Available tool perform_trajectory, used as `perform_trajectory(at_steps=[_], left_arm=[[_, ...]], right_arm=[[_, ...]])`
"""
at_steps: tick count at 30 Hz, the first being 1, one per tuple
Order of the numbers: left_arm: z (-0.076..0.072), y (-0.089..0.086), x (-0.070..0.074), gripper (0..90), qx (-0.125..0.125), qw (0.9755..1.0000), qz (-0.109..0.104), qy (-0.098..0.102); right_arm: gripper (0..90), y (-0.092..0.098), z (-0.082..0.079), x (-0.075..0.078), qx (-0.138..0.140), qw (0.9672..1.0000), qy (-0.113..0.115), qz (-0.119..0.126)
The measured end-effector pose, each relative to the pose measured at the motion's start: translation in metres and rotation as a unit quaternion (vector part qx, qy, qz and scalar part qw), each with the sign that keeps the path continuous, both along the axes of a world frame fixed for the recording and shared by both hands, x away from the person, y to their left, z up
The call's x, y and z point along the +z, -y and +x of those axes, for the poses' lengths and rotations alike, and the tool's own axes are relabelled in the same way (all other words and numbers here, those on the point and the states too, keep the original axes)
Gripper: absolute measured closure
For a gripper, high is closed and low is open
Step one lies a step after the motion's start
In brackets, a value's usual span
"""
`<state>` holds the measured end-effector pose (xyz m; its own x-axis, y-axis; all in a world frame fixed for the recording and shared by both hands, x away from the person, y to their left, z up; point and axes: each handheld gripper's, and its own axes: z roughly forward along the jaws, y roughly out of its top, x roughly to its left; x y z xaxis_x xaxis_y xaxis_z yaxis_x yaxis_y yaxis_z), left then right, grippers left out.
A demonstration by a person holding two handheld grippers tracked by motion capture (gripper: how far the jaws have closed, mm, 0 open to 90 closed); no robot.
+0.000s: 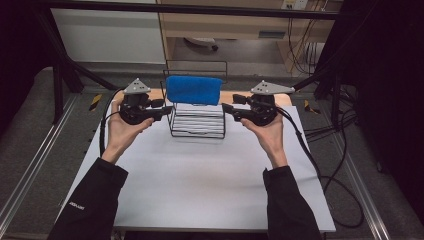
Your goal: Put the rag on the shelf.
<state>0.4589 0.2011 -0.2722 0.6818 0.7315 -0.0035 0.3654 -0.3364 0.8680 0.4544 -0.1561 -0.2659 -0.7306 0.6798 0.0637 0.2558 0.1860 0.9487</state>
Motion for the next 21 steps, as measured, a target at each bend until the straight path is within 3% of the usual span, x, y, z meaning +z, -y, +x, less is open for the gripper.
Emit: perform_trajectory(at_steps=[6, 13, 21], left_arm=[[-0.009, -0.011, -0.010, 36.9, 0.013, 0.9998, 0.009, -0.013], [-0.024, -0.020, -0.021, 25.0, 0.023, 0.9996, 0.013, -0.007], [-0.040, -0.030, -0.043, 13.7, 0.025, 0.9995, 0.010, -0.018]], right_arm=[[28.6, 0.010, -0.009, -0.004, -0.006, 0.9999, -0.012, -0.007], [14.1, 0.020, -0.019, -0.014, -0.015, 0.9997, -0.015, -0.014], [7.2, 0.033, -0.030, -0.032, -0.013, 0.9996, -0.022, -0.011]])
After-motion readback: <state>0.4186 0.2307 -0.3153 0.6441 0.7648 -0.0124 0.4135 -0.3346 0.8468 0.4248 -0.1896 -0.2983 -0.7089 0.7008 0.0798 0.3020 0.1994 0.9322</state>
